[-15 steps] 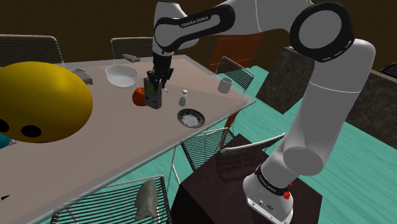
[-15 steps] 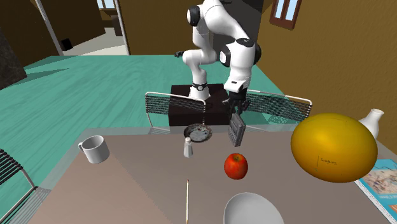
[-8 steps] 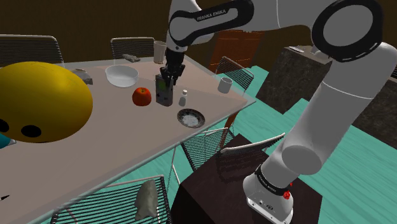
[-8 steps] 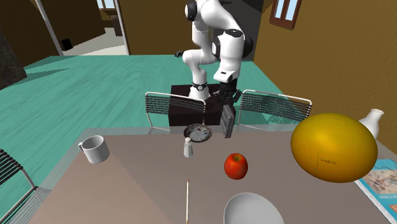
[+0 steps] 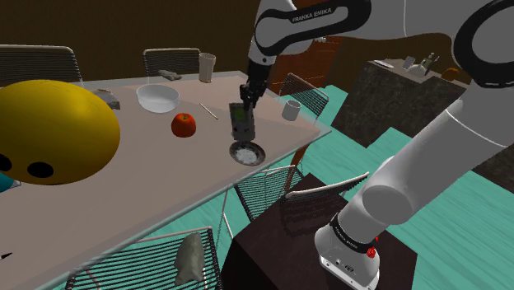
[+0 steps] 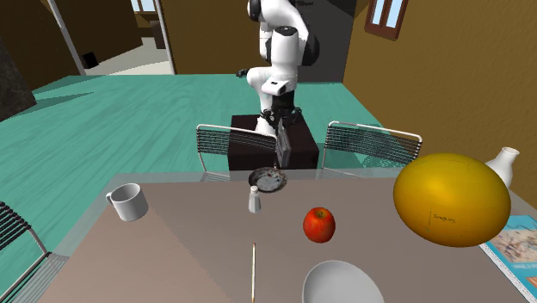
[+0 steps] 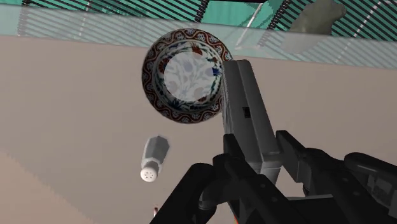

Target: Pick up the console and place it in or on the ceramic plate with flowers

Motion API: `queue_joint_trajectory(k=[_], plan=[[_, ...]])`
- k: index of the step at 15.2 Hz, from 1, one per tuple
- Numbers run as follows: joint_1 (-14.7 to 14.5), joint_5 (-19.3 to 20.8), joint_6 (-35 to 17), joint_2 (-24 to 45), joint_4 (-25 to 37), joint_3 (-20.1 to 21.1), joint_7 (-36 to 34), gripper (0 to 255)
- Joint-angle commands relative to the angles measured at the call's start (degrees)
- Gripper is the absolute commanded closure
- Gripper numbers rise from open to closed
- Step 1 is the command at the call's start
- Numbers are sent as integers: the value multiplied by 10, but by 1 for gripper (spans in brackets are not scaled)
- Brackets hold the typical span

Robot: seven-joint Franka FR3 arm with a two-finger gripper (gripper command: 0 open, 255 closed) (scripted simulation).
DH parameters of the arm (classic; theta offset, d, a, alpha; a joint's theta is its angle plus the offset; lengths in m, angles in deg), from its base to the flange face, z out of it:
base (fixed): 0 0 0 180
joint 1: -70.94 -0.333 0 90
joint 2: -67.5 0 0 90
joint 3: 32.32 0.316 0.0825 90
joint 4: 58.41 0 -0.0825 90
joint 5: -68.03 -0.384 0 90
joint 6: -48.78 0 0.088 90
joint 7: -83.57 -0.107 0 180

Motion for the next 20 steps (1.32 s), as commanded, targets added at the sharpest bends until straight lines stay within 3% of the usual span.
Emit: queue_joint_trajectory(k=[1,6,20], plan=[[10,0,3,-30,-26,-13,24,255],[34,8,23,-94,-71,-45,75,255],[34,8,-91,-48,-139,-46,75,255]])
